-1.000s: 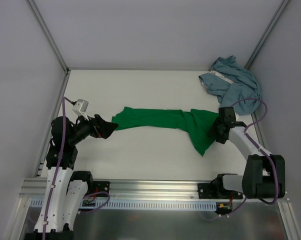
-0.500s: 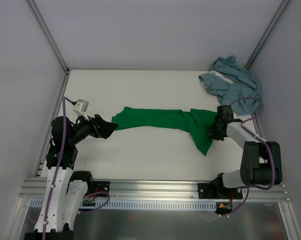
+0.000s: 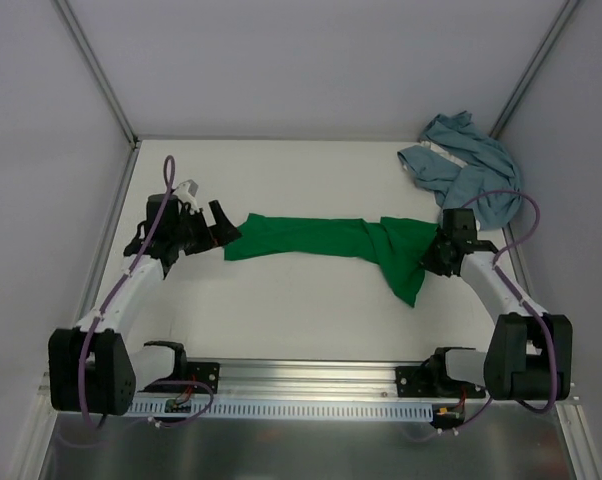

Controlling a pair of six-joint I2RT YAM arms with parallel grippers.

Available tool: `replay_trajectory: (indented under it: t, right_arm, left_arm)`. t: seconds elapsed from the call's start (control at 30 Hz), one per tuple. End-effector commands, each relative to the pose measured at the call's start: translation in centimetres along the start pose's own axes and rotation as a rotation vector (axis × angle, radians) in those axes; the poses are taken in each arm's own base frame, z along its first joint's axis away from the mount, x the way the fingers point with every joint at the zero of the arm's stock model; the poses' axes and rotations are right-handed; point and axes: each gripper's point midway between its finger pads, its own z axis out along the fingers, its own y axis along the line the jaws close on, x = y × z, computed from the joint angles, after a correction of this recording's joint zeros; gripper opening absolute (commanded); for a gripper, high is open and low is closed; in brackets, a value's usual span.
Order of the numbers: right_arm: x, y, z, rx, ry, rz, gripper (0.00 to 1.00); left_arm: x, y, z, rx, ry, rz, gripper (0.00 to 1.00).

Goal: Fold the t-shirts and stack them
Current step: Flatten out the tshirt

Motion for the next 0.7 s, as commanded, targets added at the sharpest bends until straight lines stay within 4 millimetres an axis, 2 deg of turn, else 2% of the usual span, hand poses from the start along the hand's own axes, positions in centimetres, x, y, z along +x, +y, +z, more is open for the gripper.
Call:
replay_trajectory:
  t: [0.0,0.03,0.13,0.17,0.2,0.23,0.27,0.3,0.33,0.37,0.4,0.43,0.47,0.5,0.53,0.57,0.6,0.67]
  right_arm:
    - [-1.7,1.0,-2.5,-0.051,-0.058,-0.004,0.0]
    - [-1.5,0.9,-2.9,-0.053,-0.057,-0.003,0.01]
    - [-1.6,1.0,-4.1,-0.073,-0.076,-0.008,0.0]
    - [-2.0,1.2,-4.7,-0.086,-0.093,-0.01,0.0]
    - [-2.0,1.3,-5.0,-0.094,-0.094,-0.012,0.01]
    - [-1.8,1.3,-5.2,-0.096,-0.089,-0.015,0.01]
    - [-2.1,1.4,-5.6,-0.103,-0.103,-0.018,0.0]
    - [-1.9,1.4,-5.7,-0.109,-0.1,-0.016,0.01]
    - [-1.9,1.4,-5.9,-0.111,-0.1,-0.017,0.0]
    - [-1.9,1.4,-6.0,-0.114,-0.102,-0.014,0.0]
    - [-1.9,1.4,-6.2,-0.116,-0.104,-0.015,0.0]
    - [-1.8,1.4,-6.3,-0.116,-0.106,-0.015,0.01]
    - [-1.8,1.3,-6.4,-0.115,-0.106,-0.014,0.01]
    - [-1.7,1.3,-6.6,-0.119,-0.11,-0.017,0.01]
    - [-1.6,1.2,-6.8,-0.117,-0.107,-0.018,0.0]
    - [-1.6,1.2,-6.9,-0.116,-0.109,-0.021,0.0]
    - [-1.5,1.0,-7.1,-0.112,-0.109,-0.03,0.01]
    - [-1.5,0.8,-7.4,-0.108,-0.115,-0.036,0.0]
  left_arm:
    - [-2.4,-1.2,1.8,-0.011,-0.063,0.049,0.99]
    - [-2.3,-1.3,2.3,0.004,-0.068,0.052,0.99]
    - [-4.0,-2.6,4.0,0.076,-0.098,0.073,0.99]
    - [-3.1,-2.6,5.2,0.077,-0.043,0.11,0.99]
    - [-4.8,-3.6,5.5,0.068,-0.059,0.153,0.99]
    - [-5.1,-3.8,6.1,0.045,-0.05,0.196,0.99]
    - [-4.5,-3.0,7.5,0.004,0.001,0.255,0.99]
    - [-4.0,-3.1,8.2,-0.045,0.03,0.299,0.99]
    - [-5.7,-4.1,8.6,-0.05,0.01,0.341,0.98]
    - [-4.9,-3.2,10.2,-0.081,0.063,0.383,0.96]
    - [-6.1,-3.8,10.6,-0.106,0.063,0.409,0.95]
    - [-5.9,-4.0,11.4,-0.11,0.089,0.432,0.93]
    - [-4.9,-3.2,12.9,-0.126,0.141,0.453,0.91]
    - [-5.8,-3.4,13.2,-0.151,0.146,0.467,0.91]
    - [-5.5,-3.4,13.9,-0.159,0.168,0.483,0.9]
    - [-4.6,-2.5,15.0,-0.18,0.212,0.497,0.89]
    - [-5.1,-2.7,15.3,-0.192,0.209,0.507,0.89]
    - [-4.0,-1.4,15.9,-0.243,0.268,0.51,0.88]
